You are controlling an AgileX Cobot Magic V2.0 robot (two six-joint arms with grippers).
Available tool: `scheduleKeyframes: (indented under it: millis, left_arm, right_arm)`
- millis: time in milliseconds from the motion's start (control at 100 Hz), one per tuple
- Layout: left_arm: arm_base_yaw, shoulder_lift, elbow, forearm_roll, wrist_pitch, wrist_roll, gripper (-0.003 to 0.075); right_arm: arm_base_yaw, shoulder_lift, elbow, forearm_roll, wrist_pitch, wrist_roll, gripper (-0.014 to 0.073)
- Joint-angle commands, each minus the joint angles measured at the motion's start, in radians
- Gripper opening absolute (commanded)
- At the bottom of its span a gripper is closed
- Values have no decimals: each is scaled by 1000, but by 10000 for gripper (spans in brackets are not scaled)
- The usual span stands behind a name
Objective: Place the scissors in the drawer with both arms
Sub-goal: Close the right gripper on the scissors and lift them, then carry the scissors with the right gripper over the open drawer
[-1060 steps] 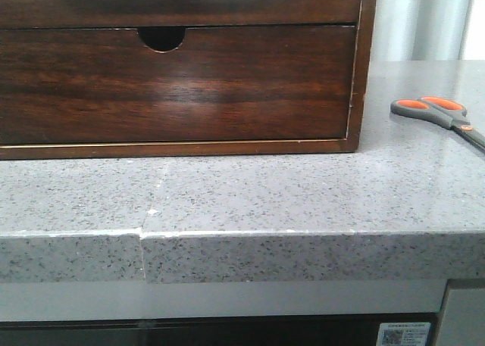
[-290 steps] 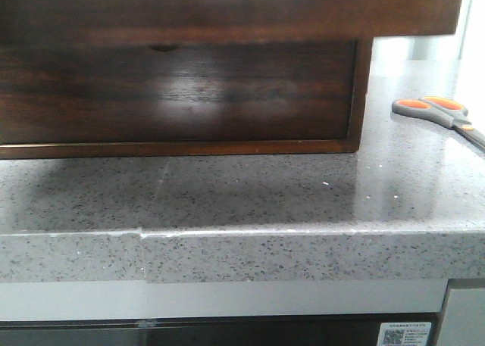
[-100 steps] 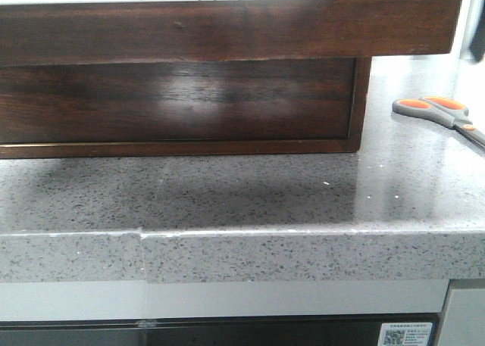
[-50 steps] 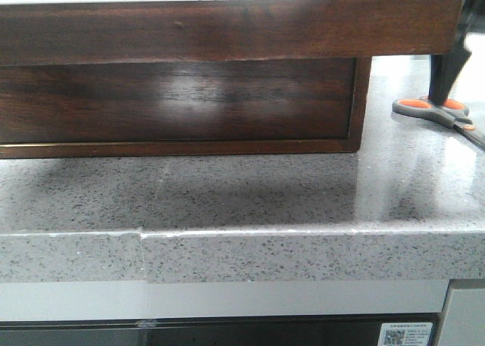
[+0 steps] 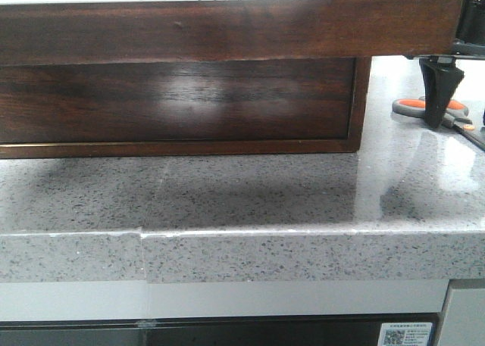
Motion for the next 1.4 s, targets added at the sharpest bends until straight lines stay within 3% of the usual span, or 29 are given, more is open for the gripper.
scheduleKeyframes:
  millis: [0, 190, 580, 820, 1120, 1300, 1390]
  left_arm:
    - [-9, 12, -31, -50, -5, -14, 293]
    - [-9, 12, -31, -50, -5, -14, 293]
    - [-9, 12, -31, -50, -5, -14, 293]
    - [-9, 12, -31, -50, -5, -14, 293]
    - [-9, 12, -31, -50, -5, -14, 293]
    - [-9, 12, -31, -50, -5, -14, 293]
    - [-9, 12, -31, -50, -5, -14, 293]
  right_arm:
    - [11, -39, -25, -13, -9, -8, 402]
    - [48, -16, -25, -58, 19, -8, 215]
    - [59, 3, -25, -78, 77, -8, -64]
    - [59, -109, -52, -106, 75, -8, -61]
    - [59, -315, -228, -98, 123, -43, -61]
    - [59, -450, -295, 9, 84, -130, -61]
    - [63, -505, -305, 126, 45, -243, -61]
